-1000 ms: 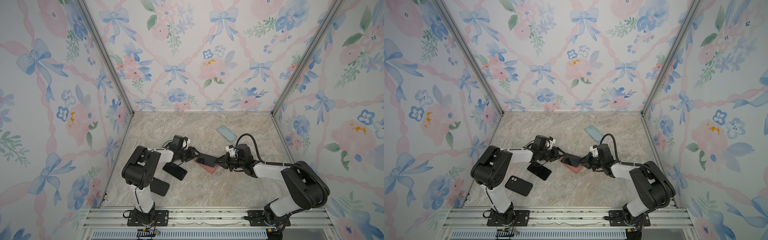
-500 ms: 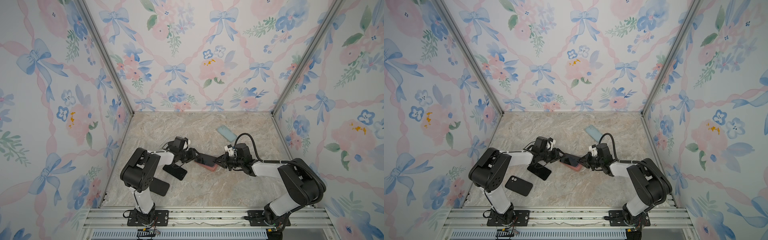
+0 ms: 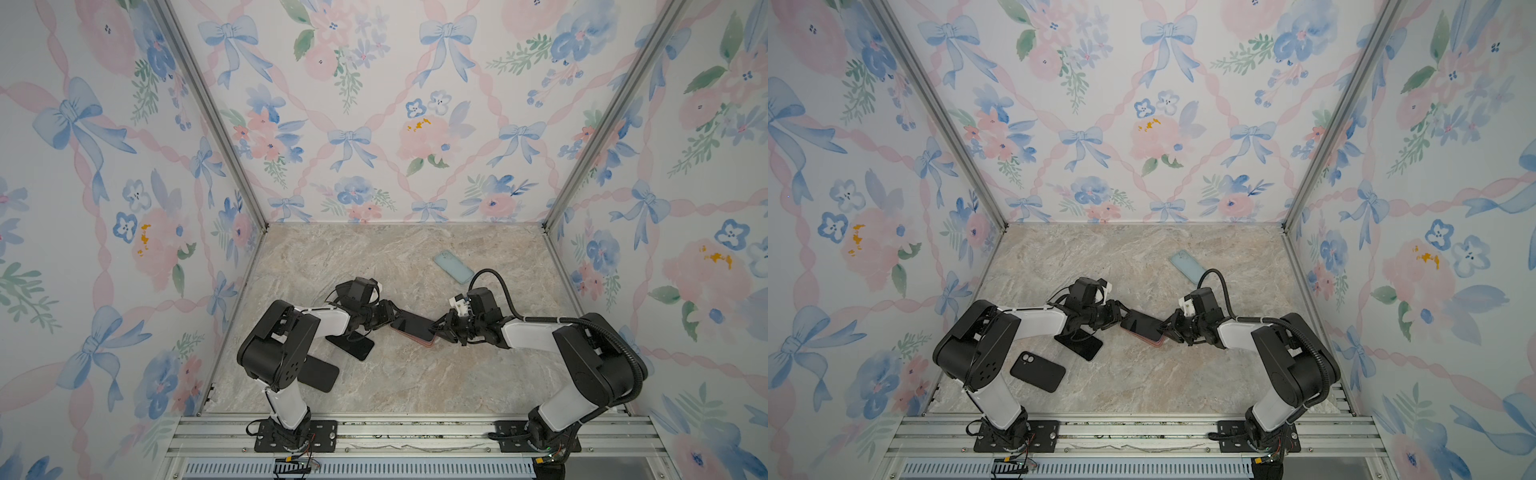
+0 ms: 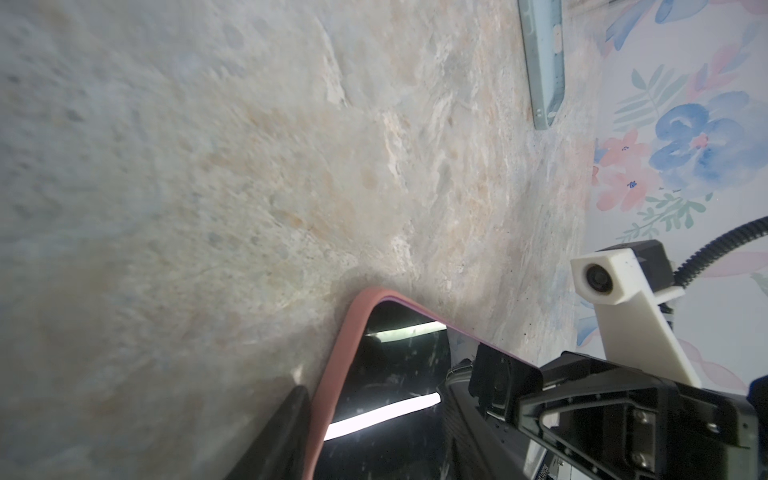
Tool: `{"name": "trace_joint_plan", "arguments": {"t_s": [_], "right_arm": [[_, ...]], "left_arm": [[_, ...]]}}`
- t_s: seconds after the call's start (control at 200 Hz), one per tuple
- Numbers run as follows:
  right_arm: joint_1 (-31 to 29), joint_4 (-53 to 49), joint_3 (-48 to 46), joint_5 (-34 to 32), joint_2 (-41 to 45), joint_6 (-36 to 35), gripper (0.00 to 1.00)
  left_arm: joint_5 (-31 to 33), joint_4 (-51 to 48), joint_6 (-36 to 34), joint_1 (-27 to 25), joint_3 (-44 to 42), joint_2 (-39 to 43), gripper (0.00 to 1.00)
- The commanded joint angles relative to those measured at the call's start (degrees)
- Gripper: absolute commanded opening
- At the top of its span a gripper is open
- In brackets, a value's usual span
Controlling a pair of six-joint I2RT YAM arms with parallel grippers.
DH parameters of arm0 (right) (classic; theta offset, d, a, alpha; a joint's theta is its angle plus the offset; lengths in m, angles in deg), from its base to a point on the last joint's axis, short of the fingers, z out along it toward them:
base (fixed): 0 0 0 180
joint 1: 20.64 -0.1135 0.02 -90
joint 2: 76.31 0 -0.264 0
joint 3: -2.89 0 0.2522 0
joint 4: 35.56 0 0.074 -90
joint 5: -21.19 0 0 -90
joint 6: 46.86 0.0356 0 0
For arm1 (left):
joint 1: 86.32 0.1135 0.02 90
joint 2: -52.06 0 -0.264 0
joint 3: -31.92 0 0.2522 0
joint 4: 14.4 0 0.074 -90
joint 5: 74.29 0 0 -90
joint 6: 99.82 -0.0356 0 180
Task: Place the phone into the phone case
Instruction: 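Lower the purple-framed phone into the pink case held by the left gripper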
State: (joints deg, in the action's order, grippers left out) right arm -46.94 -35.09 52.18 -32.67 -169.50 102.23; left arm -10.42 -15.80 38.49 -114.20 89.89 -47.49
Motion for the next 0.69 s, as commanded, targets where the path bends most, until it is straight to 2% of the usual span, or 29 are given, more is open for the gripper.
{"name": "trace_joint_plan", "arguments": {"t_s": [0.0,0.325,0.485,0.69], "right_arm": [[-0.9,-4.7,2.4,-1.9,-1.3,-1.9,0.23],[-2.2,-17.4,8.2,-5.9,0.1,-7.2,0.36],[-2.5,-26.8,12.0,-11.3,2.1,-12.2,0.42],[-2.8,-32.2,14.9,-15.2,2.2,-16.4,0.56]], "left_arm": [[-6.0,-0.4,1.3,-2.3,-1.3,1.5,0.53],[-4.3,-1.9,0.1,-2.0,-1.6,3.4,0.53],[-3.9,-4.4,-1.1,-1.9,-1.6,3.9,0.53],[-3.4,-6.6,-2.7,-1.3,-1.6,4.5,0.53]]}}
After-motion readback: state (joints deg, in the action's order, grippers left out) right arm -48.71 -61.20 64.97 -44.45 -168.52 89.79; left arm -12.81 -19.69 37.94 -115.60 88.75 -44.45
